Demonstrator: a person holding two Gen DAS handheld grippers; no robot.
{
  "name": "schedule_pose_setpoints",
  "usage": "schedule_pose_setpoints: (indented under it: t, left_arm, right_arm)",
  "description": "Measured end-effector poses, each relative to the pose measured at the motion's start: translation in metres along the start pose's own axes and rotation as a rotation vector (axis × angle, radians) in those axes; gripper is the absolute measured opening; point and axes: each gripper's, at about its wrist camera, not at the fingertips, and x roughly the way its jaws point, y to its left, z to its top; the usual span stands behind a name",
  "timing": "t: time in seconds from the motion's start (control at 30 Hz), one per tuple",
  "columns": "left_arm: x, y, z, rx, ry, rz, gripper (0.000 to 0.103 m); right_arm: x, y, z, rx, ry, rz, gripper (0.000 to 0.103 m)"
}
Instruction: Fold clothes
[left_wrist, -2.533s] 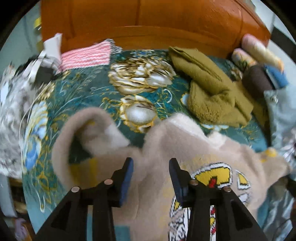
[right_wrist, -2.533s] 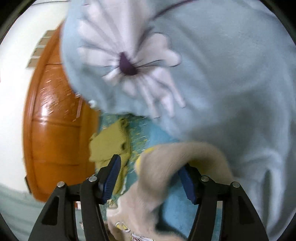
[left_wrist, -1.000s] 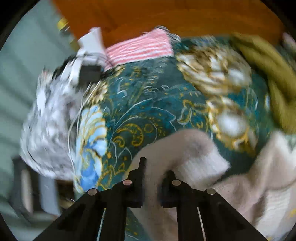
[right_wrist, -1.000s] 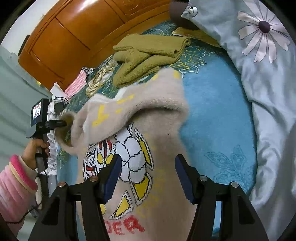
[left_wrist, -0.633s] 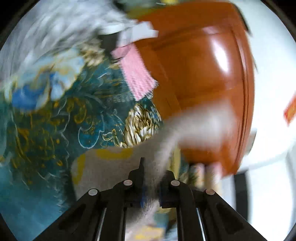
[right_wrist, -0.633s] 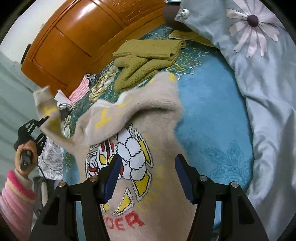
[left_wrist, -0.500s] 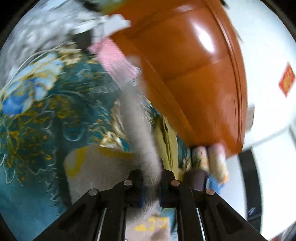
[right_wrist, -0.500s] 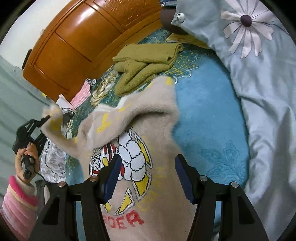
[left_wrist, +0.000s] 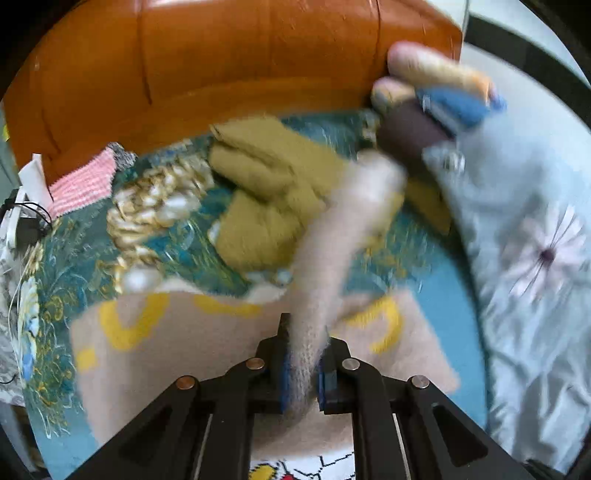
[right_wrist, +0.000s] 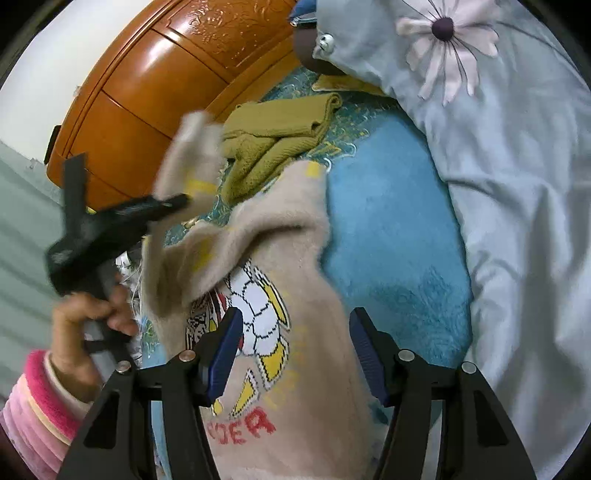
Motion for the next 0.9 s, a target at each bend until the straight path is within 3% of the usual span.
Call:
schedule_pose_setpoints:
  t: [0.13,0.2,0.23,0.3,0.37,0.5,0.63,0.73,0.8,0.9]
  left_arm:
    - [0.032,-0.006,-0.020,0.000,0.137,0.065,0.015]
    - [0.036,-0.010,-0.027,0.033,0.157,0.074,0.023]
    - [0.035,-0.012,-0.029,0.051,0.160,0.065,0.027]
    - [0.028,-0.017,-0.032,0.083,0.175,0.032,0.053]
    - [0.013,-0.020,-0.034,0.108,0.192,-0.005,0.061]
    - [-0.036,-0.002,-0.046,0.093,0.151,-0.080,0.064]
    - [-0.075,0.062,-0.081,-0.065,0.097,-0.033,0.068]
    - [-0.080,0.119,-0.120,-0.233,0.156,-0.017,0.068]
    - [-0.076,0.148,-0.148,-0.350,0.223,-0.065,0.068]
    - [-0.069,0.183,-0.190,-0.560,0.288,-0.197,0.068]
  right_arm:
    - [0.000,-0.011,-0.002,0.040,0.014,0.014,0.061]
    - [0.001,-0.015,-0.001,0.059,0.026,0.023,0.061]
    - [0.002,-0.018,-0.001,0.068,0.035,0.030,0.062]
    - [0.008,-0.022,-0.001,0.087,0.068,0.056,0.062]
    - [0.017,-0.026,-0.003,0.107,0.121,0.073,0.062]
    - [0.037,-0.040,-0.008,0.148,0.225,0.048,0.063]
    - [0.040,-0.059,-0.006,0.216,0.240,0.048,0.063]
    - [0.047,-0.064,-0.009,0.218,0.291,0.026,0.063]
    - [0.056,-0.062,-0.014,0.211,0.344,0.034,0.063]
    - [0.066,-0.059,-0.021,0.214,0.415,0.065,0.063]
